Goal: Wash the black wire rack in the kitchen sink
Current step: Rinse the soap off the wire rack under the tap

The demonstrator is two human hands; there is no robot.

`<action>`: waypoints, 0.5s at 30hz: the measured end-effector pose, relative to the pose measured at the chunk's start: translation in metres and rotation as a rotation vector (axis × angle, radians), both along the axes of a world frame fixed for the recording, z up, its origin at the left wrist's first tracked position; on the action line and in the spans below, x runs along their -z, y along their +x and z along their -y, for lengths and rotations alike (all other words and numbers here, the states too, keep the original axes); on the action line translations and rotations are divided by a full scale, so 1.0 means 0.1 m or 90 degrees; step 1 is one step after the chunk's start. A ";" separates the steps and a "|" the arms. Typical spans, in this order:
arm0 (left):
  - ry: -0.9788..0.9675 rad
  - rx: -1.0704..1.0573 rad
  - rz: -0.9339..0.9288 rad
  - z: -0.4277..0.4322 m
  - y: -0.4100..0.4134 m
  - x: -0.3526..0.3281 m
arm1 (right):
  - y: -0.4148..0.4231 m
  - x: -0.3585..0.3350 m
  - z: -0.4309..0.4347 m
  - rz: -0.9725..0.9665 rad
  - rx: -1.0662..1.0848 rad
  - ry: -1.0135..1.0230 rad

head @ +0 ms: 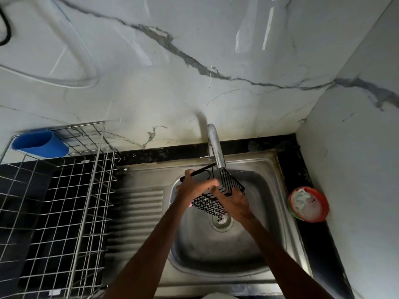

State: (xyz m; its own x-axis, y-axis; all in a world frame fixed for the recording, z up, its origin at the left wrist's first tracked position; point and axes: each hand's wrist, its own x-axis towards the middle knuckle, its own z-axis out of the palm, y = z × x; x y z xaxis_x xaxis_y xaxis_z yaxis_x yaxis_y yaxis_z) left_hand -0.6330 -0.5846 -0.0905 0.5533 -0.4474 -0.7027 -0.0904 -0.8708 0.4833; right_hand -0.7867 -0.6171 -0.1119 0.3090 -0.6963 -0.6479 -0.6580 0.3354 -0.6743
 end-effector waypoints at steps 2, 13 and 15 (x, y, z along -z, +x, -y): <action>0.011 0.029 0.032 -0.03 0.06 -0.01 | -0.07 -0.06 0.03 0.019 -0.060 -0.027; 0.007 0.089 0.114 -0.04 0.21 -0.08 | 0.27 -0.20 -0.06 0.336 -0.212 -0.245; 0.024 0.090 0.127 -0.05 0.22 -0.10 | 0.29 -0.13 -0.06 0.338 -0.209 -0.260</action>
